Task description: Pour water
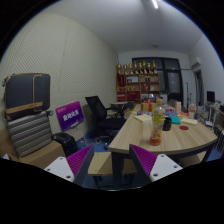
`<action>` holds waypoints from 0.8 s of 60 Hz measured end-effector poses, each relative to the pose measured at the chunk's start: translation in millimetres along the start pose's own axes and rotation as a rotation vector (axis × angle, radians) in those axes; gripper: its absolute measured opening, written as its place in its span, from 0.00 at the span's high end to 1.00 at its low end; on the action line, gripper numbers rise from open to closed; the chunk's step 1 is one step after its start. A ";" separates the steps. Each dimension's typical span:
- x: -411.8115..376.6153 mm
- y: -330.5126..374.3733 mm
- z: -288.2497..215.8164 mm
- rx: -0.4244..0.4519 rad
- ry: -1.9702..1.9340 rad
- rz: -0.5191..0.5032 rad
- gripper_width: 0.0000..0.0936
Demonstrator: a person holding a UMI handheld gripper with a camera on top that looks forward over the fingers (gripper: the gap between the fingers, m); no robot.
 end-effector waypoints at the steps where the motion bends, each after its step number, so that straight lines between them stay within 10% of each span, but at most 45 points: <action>1: 1.0 0.0 0.0 0.001 0.000 0.003 0.13; 48: 240.7 -178.5 -32.0 0.104 0.091 0.310 0.13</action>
Point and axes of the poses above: the point between the fingertips, and its own axes, seen from behind it with the camera up: x to the right, z down, y backward, against the way the camera looks, the point moved 4 cm from there along y, backward, against the way the camera looks, and after that the axes turned 3 degrees about -z, right-handed, at the moved point
